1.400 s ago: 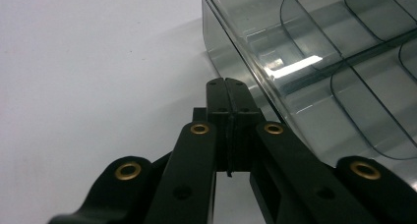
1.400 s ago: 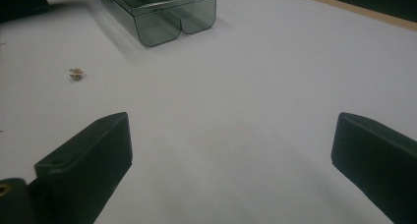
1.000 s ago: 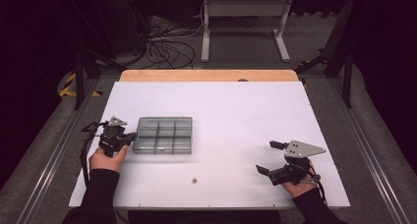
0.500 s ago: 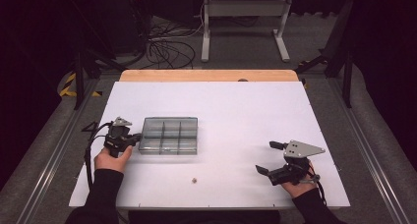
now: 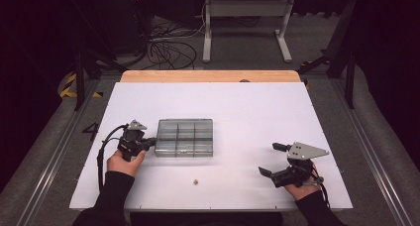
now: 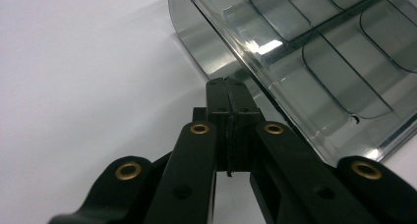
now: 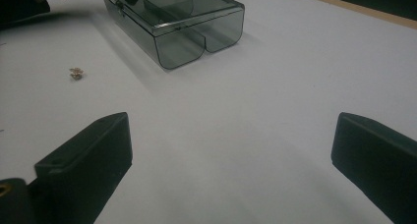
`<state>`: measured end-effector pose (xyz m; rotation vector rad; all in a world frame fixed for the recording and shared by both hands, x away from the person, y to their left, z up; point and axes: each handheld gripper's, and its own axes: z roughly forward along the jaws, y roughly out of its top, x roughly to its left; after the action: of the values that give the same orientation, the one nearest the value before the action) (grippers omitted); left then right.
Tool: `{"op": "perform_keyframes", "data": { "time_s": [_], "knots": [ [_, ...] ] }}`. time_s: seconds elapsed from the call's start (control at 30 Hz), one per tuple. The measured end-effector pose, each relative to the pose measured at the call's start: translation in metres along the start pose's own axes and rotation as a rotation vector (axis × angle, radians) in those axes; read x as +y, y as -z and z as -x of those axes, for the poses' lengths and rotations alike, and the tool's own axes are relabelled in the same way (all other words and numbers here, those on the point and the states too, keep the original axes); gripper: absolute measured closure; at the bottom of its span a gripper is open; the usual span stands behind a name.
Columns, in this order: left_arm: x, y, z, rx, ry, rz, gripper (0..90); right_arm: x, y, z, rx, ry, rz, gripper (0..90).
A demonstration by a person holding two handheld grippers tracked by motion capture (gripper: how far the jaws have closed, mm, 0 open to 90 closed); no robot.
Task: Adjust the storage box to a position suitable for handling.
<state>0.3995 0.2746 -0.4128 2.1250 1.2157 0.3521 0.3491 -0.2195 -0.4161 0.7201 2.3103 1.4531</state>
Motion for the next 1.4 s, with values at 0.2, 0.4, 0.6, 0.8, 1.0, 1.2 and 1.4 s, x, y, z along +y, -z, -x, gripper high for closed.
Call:
{"op": "perform_keyframes", "data": {
  "time_s": [0.2,0.4,0.6,0.8,1.0,1.2,1.4],
  "knots": [
    [0.007,-0.009,0.013,-0.028,-0.016,0.007,89.4,-0.001,0.001,0.000,-0.003,-0.003,-0.002,2.5],
    [0.016,-0.019,0.027,-0.019,-0.020,0.006,89.4,-0.003,0.003,-0.001,-0.008,-0.005,-0.005,2.5],
    [0.021,-0.026,0.038,-0.040,-0.055,0.001,89.4,-0.004,0.006,-0.001,-0.014,-0.009,-0.004,2.5],
    [0.026,-0.032,0.047,-0.039,-0.061,0.009,89.3,-0.005,0.008,-0.001,-0.018,-0.010,-0.004,2.5],
    [0.028,-0.035,0.053,-0.057,-0.082,-0.003,89.3,-0.007,0.010,-0.001,-0.022,-0.015,-0.005,2.5],
    [0.029,-0.035,0.055,-0.064,-0.091,-0.005,89.3,-0.006,0.010,-0.001,-0.022,-0.012,-0.004,2.5],
    [0.026,-0.026,0.048,-0.068,-0.106,0.006,81.8,-0.006,0.009,-0.002,-0.013,-0.017,-0.004,3.3]
  ]
}}
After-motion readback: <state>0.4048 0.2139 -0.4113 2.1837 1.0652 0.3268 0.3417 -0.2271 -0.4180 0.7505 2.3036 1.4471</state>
